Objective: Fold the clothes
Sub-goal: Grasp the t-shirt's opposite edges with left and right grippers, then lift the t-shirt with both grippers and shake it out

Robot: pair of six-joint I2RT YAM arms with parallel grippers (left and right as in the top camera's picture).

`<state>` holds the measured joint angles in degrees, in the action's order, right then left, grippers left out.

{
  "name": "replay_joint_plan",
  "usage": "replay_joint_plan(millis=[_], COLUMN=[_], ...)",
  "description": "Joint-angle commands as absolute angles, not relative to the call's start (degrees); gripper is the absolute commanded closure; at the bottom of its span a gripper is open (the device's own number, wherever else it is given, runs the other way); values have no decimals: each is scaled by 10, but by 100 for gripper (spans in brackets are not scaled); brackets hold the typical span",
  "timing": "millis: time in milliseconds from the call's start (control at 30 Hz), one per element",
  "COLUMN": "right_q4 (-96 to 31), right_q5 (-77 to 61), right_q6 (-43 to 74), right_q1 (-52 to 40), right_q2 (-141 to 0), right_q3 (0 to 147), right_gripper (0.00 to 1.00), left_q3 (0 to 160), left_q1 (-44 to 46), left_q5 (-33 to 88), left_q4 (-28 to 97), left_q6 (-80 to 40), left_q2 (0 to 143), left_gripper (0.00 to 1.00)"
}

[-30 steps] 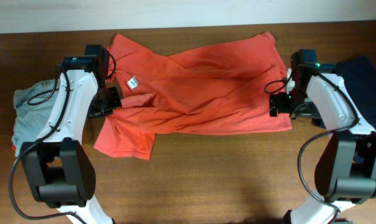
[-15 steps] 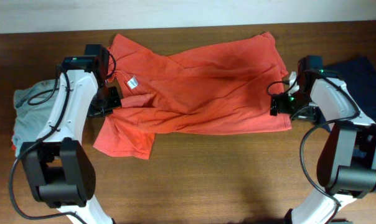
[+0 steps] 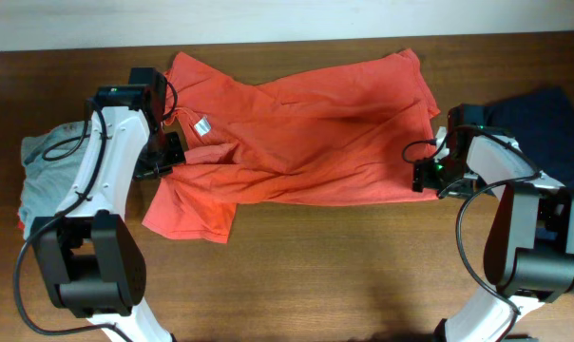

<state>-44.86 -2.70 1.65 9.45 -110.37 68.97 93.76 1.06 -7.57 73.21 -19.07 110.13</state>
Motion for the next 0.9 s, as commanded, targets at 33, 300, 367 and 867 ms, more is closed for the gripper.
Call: replay_joint_plan(millis=[33, 300, 367, 867], right_q4=[-448, -457, -471, -655], right_q5=[-41, -41, -41, -41], right_q6=[20, 20, 20, 20], right_q1=[94, 94, 94, 94], right_q2=[-1111, -1110, -1105, -844], right_q3=[674, 674, 679, 968], right_gripper=[61, 96, 96, 96], left_q3=[939, 939, 939, 1064], left_q1=[10, 10, 10, 9], left_q5=[-88, -88, -87, -27], left_q4=[731, 731, 731, 784], left_q6=[-182, -182, -182, -131], left_q2=[1094, 1094, 1094, 968], left_gripper=[100, 100, 100, 100])
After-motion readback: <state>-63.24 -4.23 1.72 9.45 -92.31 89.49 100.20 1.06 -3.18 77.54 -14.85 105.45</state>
